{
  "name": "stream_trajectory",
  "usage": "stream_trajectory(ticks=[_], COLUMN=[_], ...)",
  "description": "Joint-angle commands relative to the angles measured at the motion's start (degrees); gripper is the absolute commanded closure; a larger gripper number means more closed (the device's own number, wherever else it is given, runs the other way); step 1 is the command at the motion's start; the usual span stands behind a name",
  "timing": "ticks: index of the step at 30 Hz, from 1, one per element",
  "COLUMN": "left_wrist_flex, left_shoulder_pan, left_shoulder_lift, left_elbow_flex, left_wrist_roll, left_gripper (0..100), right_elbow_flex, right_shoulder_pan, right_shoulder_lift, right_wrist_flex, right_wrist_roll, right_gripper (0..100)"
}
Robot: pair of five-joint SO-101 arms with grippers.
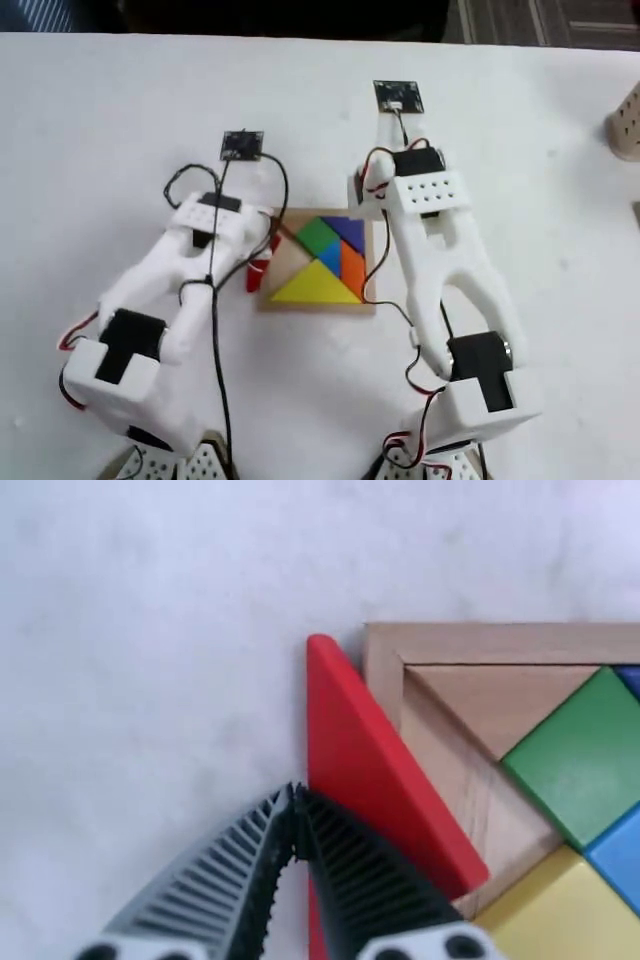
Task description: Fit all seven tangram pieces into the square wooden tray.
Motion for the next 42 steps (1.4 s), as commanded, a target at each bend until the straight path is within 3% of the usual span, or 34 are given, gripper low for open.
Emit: stream_trajectory(ticks=[1,10,16,28,32,35,38,42], left_wrist_flex=[-1.0,-10.5,-12.0,-11.3,-11.3,-11.3,-17.1,-26.0], left_shoulder_pan=[2.9,14.2,15.1,11.2,5.1,-1.5,-5.5,-8.0], left_shoulder_lift=[-6.8,-15.5,-16.4,-34.1,-38.3,-41.5,-44.7,-49.3], left_elbow_flex=[1.8,14.1,14.7,23.6,25.8,27.3,31.3,38.8], left_wrist_roll=[2.9,2.9,3.0,2.5,2.2,-3.5,-10.0,-10.2], left_gripper=[98,98,98,98,98,98,98,98], right_elbow_flex=[-0.5,-0.6,-0.6,-0.6,-0.4,1.4,6.9,17.8], right_shoulder_pan=[0.7,0.7,0.7,0.7,1.0,2.9,4.7,6.0], right_shoulder_lift=[-3.3,-3.3,-3.3,-3.1,-4.2,-9.5,-16.7,-26.1], right_wrist_flex=[-0.7,-0.7,-0.7,-0.7,-0.3,-0.4,-2.3,-7.3], right_wrist_roll=[0.9,0.9,1.0,1.0,0.6,-1.7,-2.8,-2.6], right_gripper=[97.5,97.5,97.5,97.5,98.1,98.1,98.1,98.1])
